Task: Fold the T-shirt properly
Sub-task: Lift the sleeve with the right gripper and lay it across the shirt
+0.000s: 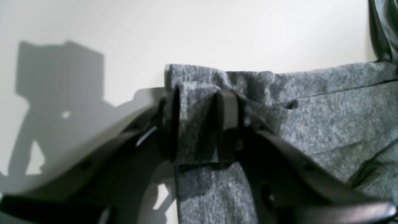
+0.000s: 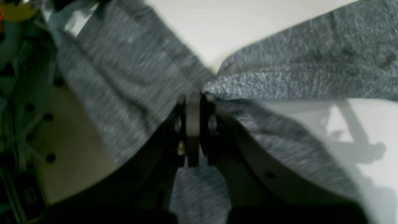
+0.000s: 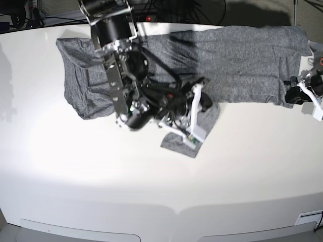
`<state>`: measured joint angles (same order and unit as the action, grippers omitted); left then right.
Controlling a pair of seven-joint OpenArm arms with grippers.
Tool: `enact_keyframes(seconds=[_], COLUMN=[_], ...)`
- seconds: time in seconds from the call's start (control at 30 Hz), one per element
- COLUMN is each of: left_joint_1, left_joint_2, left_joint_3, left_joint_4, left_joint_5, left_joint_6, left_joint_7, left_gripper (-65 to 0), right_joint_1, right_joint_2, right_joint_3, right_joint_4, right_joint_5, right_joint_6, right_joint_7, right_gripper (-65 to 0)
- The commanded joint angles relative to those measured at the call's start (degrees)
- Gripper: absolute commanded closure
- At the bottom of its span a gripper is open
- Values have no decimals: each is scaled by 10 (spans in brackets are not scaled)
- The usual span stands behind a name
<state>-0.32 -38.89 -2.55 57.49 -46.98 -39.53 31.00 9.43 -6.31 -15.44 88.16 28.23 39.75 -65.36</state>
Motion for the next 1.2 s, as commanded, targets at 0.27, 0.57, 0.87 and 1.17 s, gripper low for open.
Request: enact_keyframes(seconds=[0.27, 0.57, 0.87, 1.17], left_joint_1=[-8, -8, -8, -10], left_joint_2=[-14, -14, -10, -14], left_joint_3=[-5, -5, -5, -6], left_joint_4=[6, 6, 6, 7], left_joint_5=[-8, -8, -8, -9], left_joint_6=[-5, -5, -5, -5], left_joint_7=[-9, -9, -9, -24], left_gripper=[-201, -201, -201, -201], right_joint_1=[-76, -117, -123, -78], right_joint_2=[-16, -27, -27, -27], right_joint_3=[-47, -49, -50, -47], right_joint_4=[64, 65, 65, 65], right_joint_5=[39, 37, 24, 21], right_joint_6=[3, 3, 3, 3], right_joint_7=[19, 24, 41, 69], right_gripper=[0, 0, -143, -321])
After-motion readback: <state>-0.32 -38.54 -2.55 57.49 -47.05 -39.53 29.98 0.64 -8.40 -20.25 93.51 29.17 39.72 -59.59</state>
